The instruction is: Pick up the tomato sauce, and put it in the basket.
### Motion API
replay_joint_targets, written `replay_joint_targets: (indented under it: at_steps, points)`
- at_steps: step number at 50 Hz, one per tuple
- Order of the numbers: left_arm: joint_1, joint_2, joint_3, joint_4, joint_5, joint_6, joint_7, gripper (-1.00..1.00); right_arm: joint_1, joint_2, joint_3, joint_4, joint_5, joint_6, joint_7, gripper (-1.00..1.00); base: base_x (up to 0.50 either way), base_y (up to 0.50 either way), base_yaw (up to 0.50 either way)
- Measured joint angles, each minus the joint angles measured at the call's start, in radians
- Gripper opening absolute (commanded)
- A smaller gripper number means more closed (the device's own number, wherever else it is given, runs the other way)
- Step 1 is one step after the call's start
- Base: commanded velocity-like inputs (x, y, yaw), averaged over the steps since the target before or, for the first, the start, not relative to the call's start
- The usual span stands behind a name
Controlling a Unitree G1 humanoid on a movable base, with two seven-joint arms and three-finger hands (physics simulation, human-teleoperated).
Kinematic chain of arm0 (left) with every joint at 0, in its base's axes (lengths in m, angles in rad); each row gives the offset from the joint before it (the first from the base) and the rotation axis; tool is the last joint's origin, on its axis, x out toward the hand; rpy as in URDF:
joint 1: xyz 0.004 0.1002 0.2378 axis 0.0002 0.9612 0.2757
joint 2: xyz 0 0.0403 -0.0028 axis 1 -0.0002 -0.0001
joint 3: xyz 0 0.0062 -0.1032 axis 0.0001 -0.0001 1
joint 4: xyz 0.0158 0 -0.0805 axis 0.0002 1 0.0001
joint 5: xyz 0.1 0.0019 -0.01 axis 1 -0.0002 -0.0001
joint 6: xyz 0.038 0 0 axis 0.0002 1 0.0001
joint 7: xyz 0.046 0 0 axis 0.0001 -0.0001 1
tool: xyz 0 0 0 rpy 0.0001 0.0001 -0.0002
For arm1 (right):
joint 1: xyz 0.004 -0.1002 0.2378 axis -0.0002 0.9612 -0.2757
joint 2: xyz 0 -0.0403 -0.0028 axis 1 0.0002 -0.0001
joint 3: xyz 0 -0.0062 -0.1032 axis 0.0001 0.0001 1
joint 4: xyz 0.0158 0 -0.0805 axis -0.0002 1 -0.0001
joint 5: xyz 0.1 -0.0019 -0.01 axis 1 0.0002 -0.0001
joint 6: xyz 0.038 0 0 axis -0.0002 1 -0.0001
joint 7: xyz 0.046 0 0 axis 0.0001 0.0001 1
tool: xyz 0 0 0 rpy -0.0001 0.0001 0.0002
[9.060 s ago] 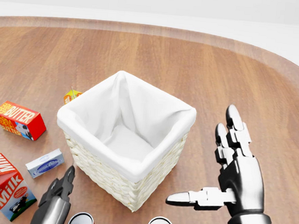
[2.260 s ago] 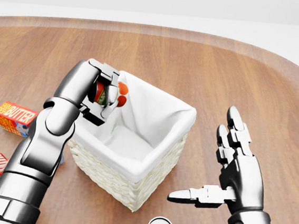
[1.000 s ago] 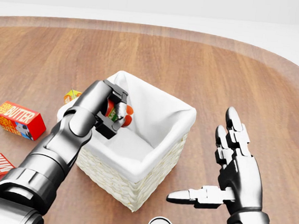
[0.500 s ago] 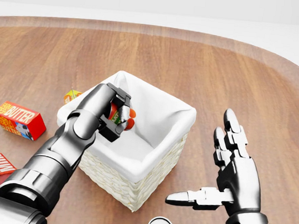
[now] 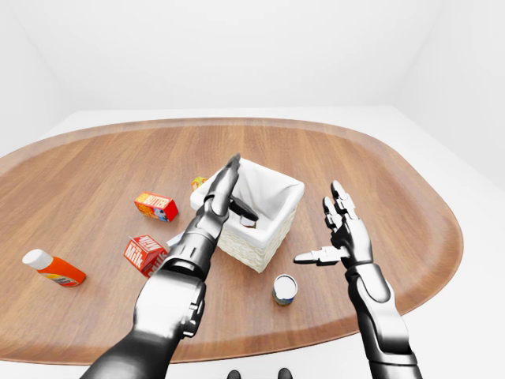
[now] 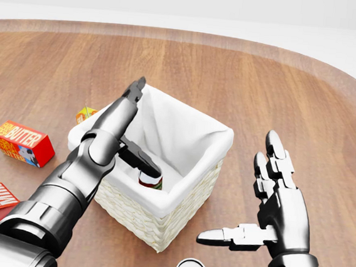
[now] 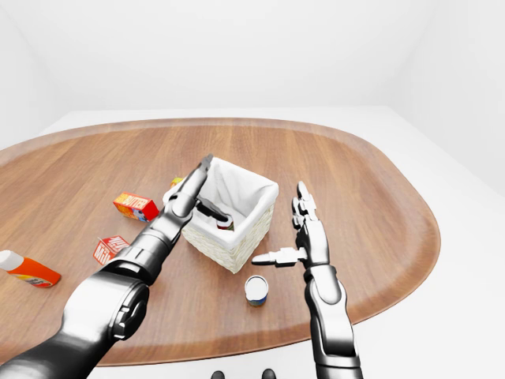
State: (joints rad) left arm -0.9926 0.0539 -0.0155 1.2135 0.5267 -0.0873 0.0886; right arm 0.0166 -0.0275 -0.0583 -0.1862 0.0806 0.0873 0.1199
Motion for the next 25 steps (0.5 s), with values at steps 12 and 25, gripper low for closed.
replay_joint_targets:
  at_steps: [12, 25]
  points:
    - [-0.004, 0.003, 0.004, -0.005, -0.006, 0.0, 0.005, 1.0, 0.0, 0.0, -0.001, 0.001, 0.001, 0.0, 0.0, 1.0, 0.0, 0.0, 0.0]
    - [0.002, 0.019, 0.015, -0.061, -0.046, 0.0, -0.011, 1.0, -0.001, -0.001, -0.002, 0.002, 0.0, 0.0, -0.002, 1.0, 0.0, 0.0, 0.0]
